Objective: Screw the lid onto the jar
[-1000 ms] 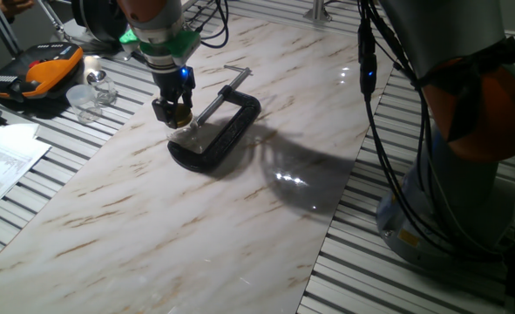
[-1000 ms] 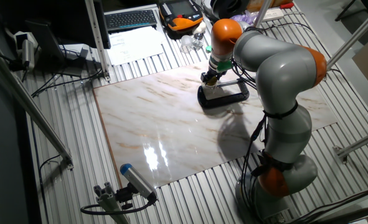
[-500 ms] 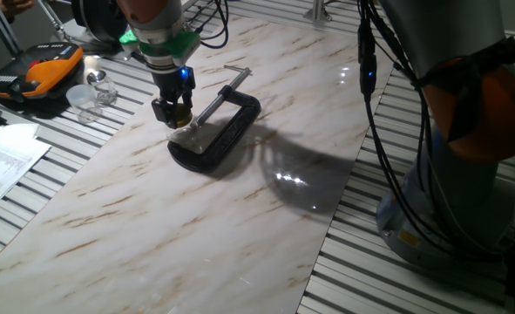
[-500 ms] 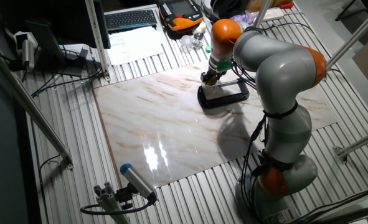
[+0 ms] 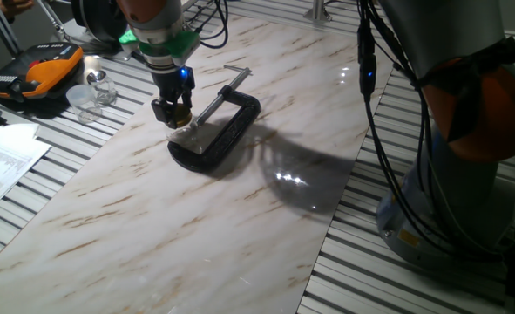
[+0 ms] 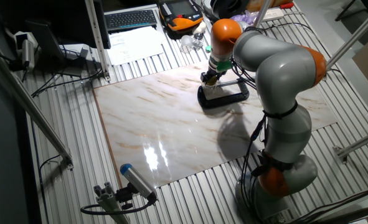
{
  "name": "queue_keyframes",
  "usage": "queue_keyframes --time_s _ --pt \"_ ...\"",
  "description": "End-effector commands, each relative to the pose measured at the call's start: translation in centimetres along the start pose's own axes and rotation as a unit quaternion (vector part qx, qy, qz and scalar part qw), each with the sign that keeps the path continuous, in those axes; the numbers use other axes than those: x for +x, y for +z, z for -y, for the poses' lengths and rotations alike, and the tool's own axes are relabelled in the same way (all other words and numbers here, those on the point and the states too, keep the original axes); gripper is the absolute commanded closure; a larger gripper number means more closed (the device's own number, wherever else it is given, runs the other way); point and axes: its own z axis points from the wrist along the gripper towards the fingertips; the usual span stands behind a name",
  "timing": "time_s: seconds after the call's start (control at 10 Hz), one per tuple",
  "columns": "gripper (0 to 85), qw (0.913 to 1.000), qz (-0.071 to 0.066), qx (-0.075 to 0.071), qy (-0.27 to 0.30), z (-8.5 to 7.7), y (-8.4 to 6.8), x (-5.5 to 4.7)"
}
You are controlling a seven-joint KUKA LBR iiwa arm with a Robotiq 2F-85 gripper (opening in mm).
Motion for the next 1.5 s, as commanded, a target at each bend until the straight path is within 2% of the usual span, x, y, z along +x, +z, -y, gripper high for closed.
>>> queue_keyframes --time_s 0.0,0.3,0.9,1.0,1.4 --pt "51.0 1.0 -0.001 0.001 -0.001 -0.03 0.08 0.02" --pt "51.0 1.0 -0.002 0.0 0.005 0.0 0.06 0.0" --pt "51.0 0.9994 0.003 0.009 0.032 -0.02 -0.05 -0.01" --pt "68.0 0.9991 0.003 0.01 0.04 0.0 -0.09 0.01" --pt "68.0 0.9973 0.003 0.01 0.072 0.03 -0.13 0.01"
